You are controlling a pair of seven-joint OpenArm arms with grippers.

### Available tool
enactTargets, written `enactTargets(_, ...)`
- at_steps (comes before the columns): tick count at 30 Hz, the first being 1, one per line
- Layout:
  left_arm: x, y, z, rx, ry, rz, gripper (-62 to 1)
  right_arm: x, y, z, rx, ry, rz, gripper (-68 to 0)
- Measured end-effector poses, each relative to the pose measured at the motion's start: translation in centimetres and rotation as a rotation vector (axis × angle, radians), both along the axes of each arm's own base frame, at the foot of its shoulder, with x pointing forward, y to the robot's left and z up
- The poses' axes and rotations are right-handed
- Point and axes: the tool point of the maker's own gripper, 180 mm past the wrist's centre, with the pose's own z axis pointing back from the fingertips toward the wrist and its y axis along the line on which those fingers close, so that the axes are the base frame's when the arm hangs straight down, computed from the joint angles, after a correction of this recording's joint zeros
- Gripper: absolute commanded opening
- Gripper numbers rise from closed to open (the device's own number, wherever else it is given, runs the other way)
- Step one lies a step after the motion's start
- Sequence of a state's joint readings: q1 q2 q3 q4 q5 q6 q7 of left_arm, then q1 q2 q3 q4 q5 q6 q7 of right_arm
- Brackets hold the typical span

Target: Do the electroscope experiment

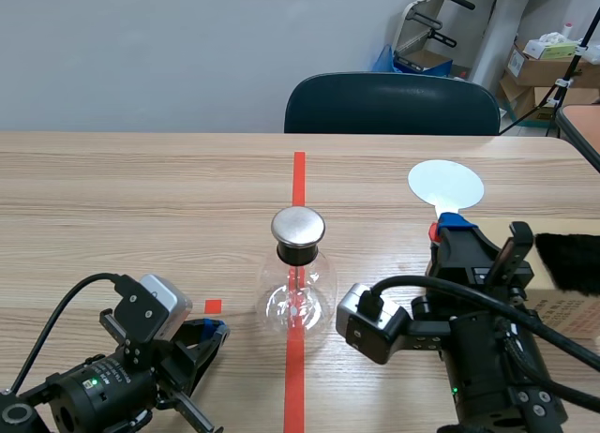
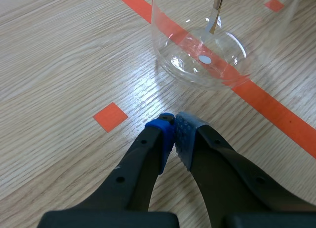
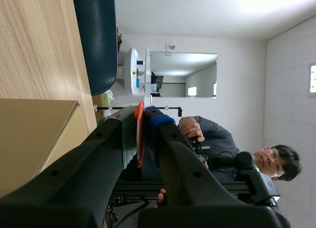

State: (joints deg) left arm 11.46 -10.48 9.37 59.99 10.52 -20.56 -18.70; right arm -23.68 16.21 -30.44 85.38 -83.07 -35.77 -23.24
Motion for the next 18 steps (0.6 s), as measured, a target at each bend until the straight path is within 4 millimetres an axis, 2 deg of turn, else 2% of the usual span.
enactTargets(18, 0.0, 0.0, 0.0, 0.0, 0.0, 0.0, -56.7, -0.01, 0.13, 0.0, -0.001, 0.0, 0.007, -66.7)
